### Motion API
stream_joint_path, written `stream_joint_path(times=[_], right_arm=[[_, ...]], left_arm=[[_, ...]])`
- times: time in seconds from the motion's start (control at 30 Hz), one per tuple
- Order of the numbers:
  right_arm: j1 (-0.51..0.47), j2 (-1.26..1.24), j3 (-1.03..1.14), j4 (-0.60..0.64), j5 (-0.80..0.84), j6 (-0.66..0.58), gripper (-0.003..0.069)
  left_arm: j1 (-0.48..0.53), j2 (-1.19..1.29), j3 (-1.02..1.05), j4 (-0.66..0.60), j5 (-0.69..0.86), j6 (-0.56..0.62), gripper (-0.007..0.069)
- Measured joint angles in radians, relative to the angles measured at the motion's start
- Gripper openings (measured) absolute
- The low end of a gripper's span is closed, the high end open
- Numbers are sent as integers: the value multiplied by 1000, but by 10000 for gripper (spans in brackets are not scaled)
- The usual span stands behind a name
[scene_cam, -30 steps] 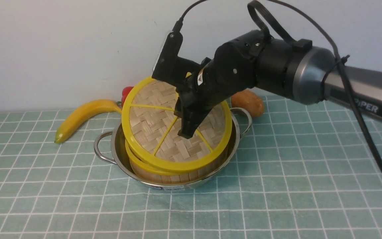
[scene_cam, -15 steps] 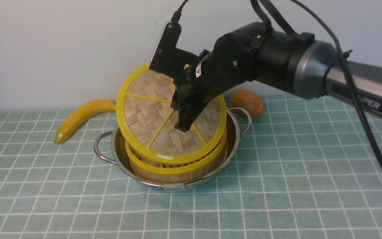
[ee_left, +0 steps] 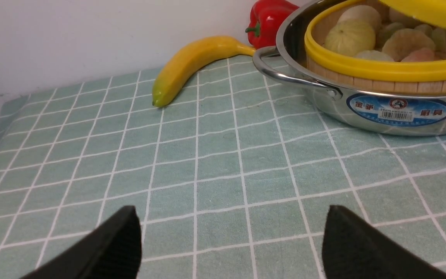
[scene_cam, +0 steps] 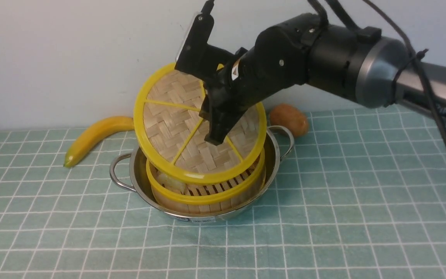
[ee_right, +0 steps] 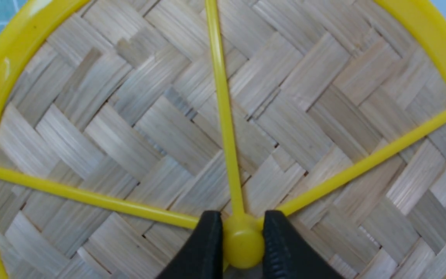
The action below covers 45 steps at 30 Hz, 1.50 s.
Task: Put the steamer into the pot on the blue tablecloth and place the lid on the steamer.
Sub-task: 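Place the bamboo steamer lid onto the steamer basket in the pot with the right gripper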
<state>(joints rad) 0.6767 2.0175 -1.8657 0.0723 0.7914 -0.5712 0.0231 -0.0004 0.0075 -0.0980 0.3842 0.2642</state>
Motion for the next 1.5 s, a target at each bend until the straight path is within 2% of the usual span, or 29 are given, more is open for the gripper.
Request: stream_joint_path(times=[0.33, 0.87, 1.5], right_arm=[[0, -16, -4, 0, 153, 54, 146], [0, 69, -3, -15, 17, -13, 146], [0, 101, -2, 0, -45, -58, 146]], left_arm=[[0, 0, 0, 0, 0, 0, 578], [0, 0, 0, 0, 0, 0, 578], [0, 0, 0, 0, 0, 0, 578]])
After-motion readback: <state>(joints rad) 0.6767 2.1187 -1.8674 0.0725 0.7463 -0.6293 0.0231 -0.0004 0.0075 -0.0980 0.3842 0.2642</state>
